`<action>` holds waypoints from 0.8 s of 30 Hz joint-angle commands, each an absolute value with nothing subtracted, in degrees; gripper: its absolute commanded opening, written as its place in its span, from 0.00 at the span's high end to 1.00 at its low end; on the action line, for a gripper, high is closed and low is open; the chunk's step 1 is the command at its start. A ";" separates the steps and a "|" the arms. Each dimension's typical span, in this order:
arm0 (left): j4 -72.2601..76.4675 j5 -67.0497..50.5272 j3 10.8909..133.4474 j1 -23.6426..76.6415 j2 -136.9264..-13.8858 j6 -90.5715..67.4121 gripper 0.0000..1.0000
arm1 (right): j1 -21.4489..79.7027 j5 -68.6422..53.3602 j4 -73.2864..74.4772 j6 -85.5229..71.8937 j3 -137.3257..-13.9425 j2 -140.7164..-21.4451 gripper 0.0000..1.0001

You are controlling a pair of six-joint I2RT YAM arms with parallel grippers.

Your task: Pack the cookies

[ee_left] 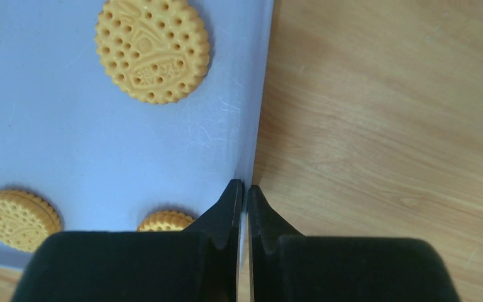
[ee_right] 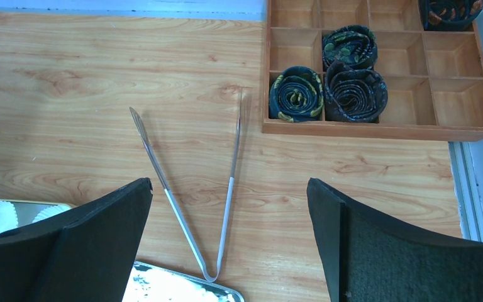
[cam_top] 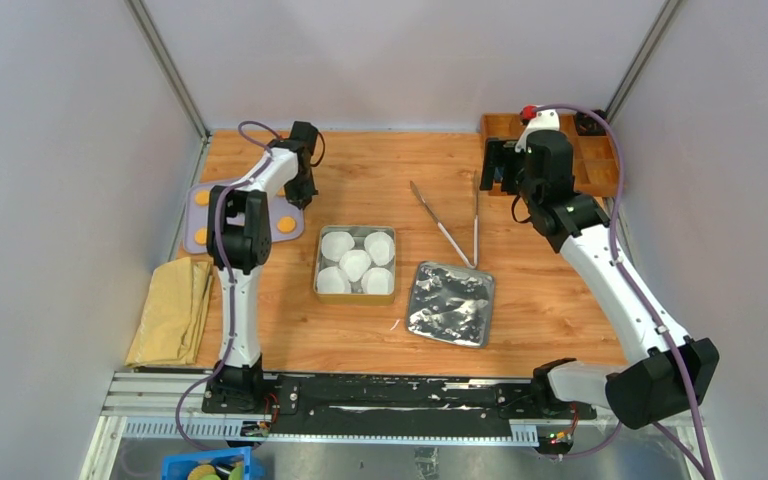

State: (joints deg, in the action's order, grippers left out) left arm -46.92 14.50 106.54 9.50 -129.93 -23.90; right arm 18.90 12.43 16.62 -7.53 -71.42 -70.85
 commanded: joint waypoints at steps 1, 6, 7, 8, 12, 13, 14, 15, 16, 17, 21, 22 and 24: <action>-47.57 9.40 111.05 10.18 -132.69 -24.76 0.97 | 19.51 12.16 14.98 -8.83 -70.22 -69.24 0.00; -50.63 8.24 121.97 12.86 -136.84 -23.71 0.97 | 19.49 11.93 14.77 -9.30 -69.47 -69.83 0.00; -50.64 7.26 123.74 13.36 -137.60 -23.73 0.98 | 19.50 12.09 14.72 -9.31 -69.27 -69.83 0.00; -50.66 6.68 125.56 14.09 -138.38 -23.73 0.98 | 19.51 12.26 14.76 -9.25 -69.19 -69.82 0.00; -50.50 3.43 132.68 15.97 -142.13 -23.73 0.97 | 19.52 12.71 14.76 -8.93 -68.67 -69.70 0.00; -50.53 2.30 134.49 16.38 -143.14 -23.77 0.97 | 19.51 12.86 14.76 -8.93 -68.54 -69.76 0.00; -50.42 1.00 135.73 16.76 -144.03 -23.94 0.97 | 19.51 13.02 14.67 -8.89 -68.39 -69.85 0.00; -50.41 -0.14 136.73 17.19 -144.74 -24.13 0.97 | 19.56 13.32 14.69 -8.89 -68.27 -69.95 0.00; -50.37 -1.01 137.38 17.83 -145.24 -24.09 0.97 | 19.53 13.86 14.66 -8.97 -68.15 -70.13 0.00; -50.29 -1.47 137.75 18.60 -145.68 -23.97 0.97 | 19.51 14.48 14.65 -9.16 -67.93 -70.40 0.00; -49.22 -2.17 137.31 22.16 -146.09 -22.68 0.98 | 19.47 15.52 14.73 -9.37 -67.42 -71.80 0.01; -48.05 -2.63 136.72 22.94 -145.97 -22.68 0.98 | 19.51 15.36 14.81 -9.66 -67.34 -72.12 0.01; -45.81 -3.76 135.46 24.19 -145.89 -23.17 0.99 | 19.49 14.81 14.82 -10.07 -66.88 -72.77 0.01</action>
